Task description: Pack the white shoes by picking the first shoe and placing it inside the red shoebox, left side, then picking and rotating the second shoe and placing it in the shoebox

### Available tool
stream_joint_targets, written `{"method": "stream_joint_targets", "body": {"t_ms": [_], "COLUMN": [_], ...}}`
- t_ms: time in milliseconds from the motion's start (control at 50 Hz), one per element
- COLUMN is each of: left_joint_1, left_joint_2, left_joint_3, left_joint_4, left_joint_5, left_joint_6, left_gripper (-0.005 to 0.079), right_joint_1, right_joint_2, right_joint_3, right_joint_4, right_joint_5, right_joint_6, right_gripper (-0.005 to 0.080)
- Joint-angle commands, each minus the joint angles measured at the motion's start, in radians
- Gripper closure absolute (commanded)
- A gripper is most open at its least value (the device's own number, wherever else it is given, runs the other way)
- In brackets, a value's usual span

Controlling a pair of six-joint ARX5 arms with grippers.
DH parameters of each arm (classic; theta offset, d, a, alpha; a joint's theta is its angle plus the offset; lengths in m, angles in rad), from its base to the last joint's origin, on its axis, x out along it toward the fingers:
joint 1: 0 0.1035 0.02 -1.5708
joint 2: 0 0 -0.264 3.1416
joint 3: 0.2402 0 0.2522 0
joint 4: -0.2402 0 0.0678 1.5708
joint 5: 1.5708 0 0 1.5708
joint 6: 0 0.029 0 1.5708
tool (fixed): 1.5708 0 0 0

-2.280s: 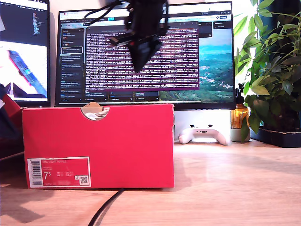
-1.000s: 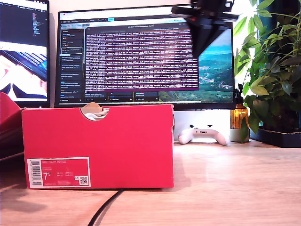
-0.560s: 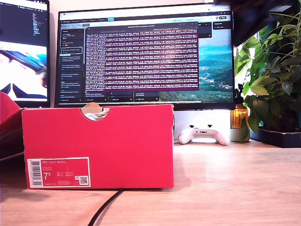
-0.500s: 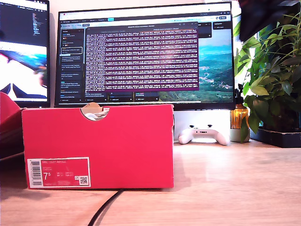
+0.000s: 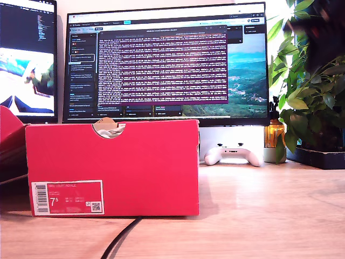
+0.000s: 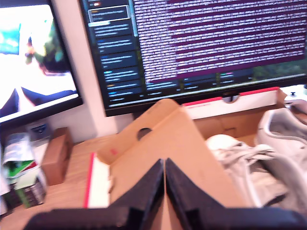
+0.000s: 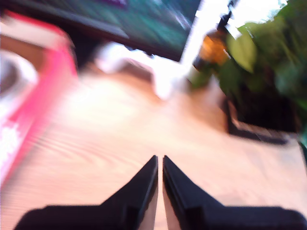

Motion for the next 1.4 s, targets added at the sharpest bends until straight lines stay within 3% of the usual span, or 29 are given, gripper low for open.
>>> {"method": "stream_joint_targets", "body": {"t_ms": [0, 420, 560, 900, 1160, 1380], "left_joint_1": [0.018, 0.026, 0.026, 0.026, 0.026, 0.026], "left_joint_2": [-0.002, -0.003, -0.019, -0.102, -0.172, -0.224], "left_joint_3": [-0.021, -0.082, -0.107, -0.186, -0.286, -0.323], "left_joint_4": [0.014, 0.038, 0.068, 0.129, 0.175, 0.163], "left_joint_5": [0.028, 0.044, 0.044, 0.025, 0.019, 0.012], "left_joint_6": [-0.013, -0.039, -0.039, -0.061, -0.058, -0.062], "left_gripper": [0.0761, 0.0761, 0.0761, 0.0761, 0.0761, 0.0761], "right_joint_1": [-0.039, -0.273, -0.325, -0.332, -0.330, -0.277], "right_joint_2": [-0.011, -0.121, -0.206, -0.438, -0.454, -0.464], "right_joint_3": [-0.050, -0.241, -0.291, -0.459, -0.548, -0.657], "right_joint_4": [0.028, 0.207, 0.210, 0.368, 0.465, 0.517], "right_joint_5": [0.008, -0.148, -0.210, -0.211, -0.224, -0.227], "right_joint_6": [0.005, 0.000, 0.001, 0.044, 0.088, 0.092], "right_gripper": [0.0762, 0.0762, 0.0762, 0.0762, 0.0762, 0.0762]}}
